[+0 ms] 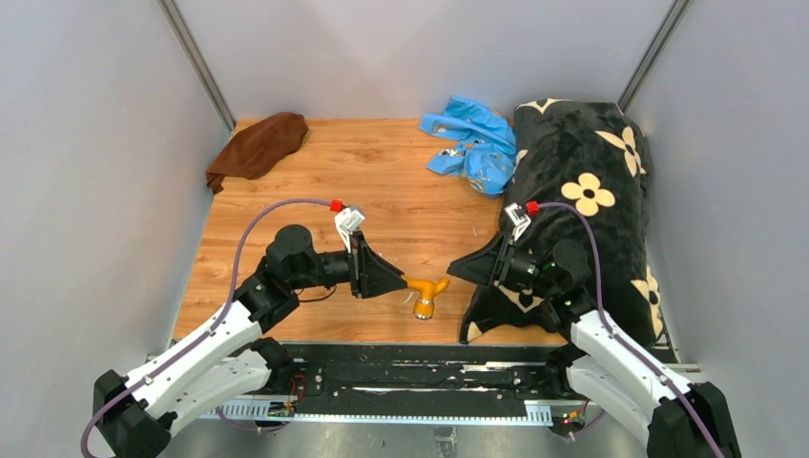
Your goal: Install the water faucets
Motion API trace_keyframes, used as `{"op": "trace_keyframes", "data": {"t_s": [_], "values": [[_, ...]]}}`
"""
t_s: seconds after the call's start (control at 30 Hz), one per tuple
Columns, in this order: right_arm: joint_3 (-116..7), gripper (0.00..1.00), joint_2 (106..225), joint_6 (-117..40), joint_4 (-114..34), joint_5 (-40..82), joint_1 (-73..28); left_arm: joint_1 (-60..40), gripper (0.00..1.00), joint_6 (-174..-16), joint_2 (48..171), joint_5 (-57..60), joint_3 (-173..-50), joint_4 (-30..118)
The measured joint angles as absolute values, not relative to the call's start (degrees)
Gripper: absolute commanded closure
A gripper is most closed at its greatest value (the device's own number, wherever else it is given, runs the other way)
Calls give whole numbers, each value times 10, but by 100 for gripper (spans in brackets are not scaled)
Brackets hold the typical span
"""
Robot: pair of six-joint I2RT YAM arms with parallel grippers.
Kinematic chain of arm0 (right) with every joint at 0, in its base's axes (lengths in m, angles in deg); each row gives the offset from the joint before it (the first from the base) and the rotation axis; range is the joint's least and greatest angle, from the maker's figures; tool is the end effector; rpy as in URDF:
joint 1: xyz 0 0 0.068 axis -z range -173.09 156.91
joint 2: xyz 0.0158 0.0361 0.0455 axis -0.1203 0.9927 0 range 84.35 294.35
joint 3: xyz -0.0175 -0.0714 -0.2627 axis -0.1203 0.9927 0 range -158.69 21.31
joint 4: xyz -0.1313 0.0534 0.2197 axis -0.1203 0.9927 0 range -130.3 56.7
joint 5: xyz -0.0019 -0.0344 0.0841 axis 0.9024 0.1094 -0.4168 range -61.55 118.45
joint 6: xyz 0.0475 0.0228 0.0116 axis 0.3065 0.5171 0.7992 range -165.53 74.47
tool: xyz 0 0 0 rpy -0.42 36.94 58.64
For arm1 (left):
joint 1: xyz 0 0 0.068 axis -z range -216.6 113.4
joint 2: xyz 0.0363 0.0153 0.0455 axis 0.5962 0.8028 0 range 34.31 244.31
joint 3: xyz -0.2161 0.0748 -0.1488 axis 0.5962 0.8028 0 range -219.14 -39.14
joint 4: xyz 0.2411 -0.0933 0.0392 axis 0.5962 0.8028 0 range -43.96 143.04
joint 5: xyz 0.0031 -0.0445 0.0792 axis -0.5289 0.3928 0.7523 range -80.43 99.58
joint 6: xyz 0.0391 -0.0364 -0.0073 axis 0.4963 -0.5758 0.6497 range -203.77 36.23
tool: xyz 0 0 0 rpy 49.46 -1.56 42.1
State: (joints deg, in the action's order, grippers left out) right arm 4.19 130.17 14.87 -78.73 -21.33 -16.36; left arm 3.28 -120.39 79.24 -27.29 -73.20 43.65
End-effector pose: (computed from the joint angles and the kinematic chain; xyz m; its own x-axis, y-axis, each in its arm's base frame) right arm 0.1503 0.0943 0.2542 -0.7462 0.2903 -0.5991 -0.6025 0.0881 0.7932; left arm 0.1295 -0.1359 0.2976 -0.6685 -0.0634 -0.7410 0.7097 0.2438 -0.6610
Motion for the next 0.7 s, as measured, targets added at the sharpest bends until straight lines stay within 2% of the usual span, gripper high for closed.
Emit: {"op": "trace_keyframes", "data": {"t_s": [0.6,0.7], "values": [[-8,21,1413,182,-939,-215,-303,33,100,-1226,805,-300,-737,378],[-5,25,1444,202,-984,-215,-305,33,100,-1235,811,-300,-737,362]]}}
